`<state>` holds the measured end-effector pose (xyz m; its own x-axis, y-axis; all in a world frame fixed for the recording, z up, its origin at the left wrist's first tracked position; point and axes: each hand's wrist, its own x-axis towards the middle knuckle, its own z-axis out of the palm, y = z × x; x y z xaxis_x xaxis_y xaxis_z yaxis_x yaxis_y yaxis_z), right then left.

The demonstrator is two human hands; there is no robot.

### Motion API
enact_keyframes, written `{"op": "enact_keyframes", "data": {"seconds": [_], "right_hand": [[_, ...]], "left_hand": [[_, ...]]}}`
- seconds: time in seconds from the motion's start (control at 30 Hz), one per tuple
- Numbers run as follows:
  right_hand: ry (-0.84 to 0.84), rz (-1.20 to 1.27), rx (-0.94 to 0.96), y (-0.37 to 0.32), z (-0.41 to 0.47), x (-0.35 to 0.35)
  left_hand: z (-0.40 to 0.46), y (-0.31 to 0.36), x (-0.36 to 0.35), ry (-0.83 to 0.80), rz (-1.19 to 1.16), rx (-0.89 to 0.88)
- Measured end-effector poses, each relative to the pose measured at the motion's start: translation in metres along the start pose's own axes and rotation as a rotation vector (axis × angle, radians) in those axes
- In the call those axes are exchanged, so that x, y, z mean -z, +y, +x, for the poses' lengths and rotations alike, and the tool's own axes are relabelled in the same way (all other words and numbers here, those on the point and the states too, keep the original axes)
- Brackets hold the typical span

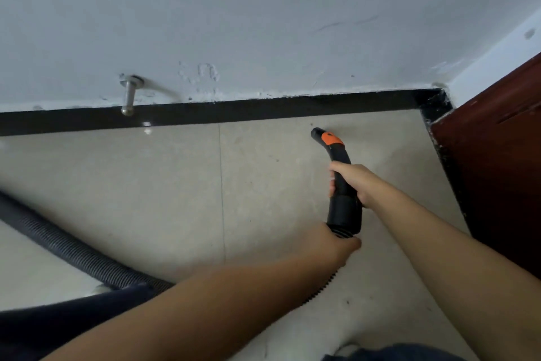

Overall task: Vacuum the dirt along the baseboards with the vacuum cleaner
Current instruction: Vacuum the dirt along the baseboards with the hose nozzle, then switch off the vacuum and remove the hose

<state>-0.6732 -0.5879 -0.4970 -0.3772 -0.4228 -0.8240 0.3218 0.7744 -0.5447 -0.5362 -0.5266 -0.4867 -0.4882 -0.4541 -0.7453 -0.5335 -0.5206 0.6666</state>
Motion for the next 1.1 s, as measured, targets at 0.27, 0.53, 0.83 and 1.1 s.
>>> {"op": "enact_keyframes", "data": {"seconds": [0.27,0.53,0.83,1.1], "right_hand": [[-0.107,-0.189,0.111,-0.083,-0.199,-0.057],[-0.291,-0.312,0.316,-0.184,-0.421,-0.143],[-0.550,-0.296,0.443,-0.262,-0.647,-0.242],[-0.860,-0.335,0.480,-0.214,-0.792,-0.421]], "left_hand": [[-0.185,0.067,0.053,0.009,-0.153,0.021],[-0.388,0.140,0.139,0.223,-0.113,-0.084],[-0.600,0.192,0.226,0.550,-0.096,-0.283],[-0.755,0.113,0.330,1.014,-0.134,-0.224]]}}
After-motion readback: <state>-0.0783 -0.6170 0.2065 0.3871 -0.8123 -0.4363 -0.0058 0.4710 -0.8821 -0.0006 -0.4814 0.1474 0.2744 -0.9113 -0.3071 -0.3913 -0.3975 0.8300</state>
